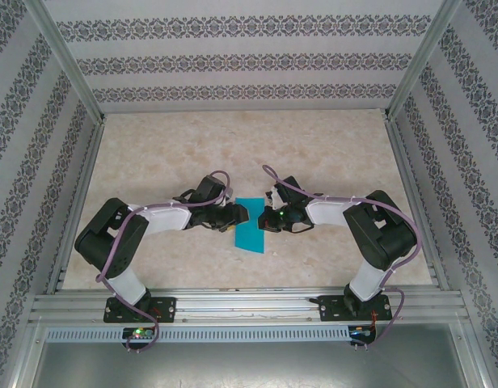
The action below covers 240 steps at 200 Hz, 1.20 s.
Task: Fold a paper plane with a square sheet of paper (fold left side to right side)
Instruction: Third fold the triangle at the center of the table.
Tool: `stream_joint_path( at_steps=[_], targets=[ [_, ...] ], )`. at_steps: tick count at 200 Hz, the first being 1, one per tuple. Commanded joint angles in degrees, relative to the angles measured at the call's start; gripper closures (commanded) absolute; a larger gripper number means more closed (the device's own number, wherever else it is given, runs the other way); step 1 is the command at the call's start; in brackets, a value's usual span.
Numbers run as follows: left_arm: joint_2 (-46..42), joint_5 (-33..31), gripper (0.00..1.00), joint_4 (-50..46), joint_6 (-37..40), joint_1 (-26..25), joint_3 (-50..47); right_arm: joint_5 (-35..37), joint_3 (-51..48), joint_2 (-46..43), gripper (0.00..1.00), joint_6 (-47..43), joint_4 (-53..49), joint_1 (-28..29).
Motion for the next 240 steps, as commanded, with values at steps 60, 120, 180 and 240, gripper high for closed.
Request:
stream_joint_path(
  at_steps=[60, 120, 180, 240],
  targets=[
    [0.68, -0.87, 0.73, -2.3, 2.79, 1.3, 0.57, 3.02, -0.26, 1.57, 1.0, -2.03, -2.9, -0.34],
    [-0.94, -1.44, 0.98, -1.95, 0.39, 1.2, -0.24, 1.8, 0.36, -4.61, 0.82, -5.57, 0.59, -1.73],
    [-2.17, -4.52, 1.0, -1.41, -6.47, 0.32, -1.31, 9.44, -6.63, -21.8, 0.47, -15.57, -1.25, -1.56],
    [-2.1, -6.46, 1.0, 5.06, -13.18, -0.47, -3.94, 26.53, -13.72, -35.84, 0.3, -27.17, -2.21, 15.28]
  ],
)
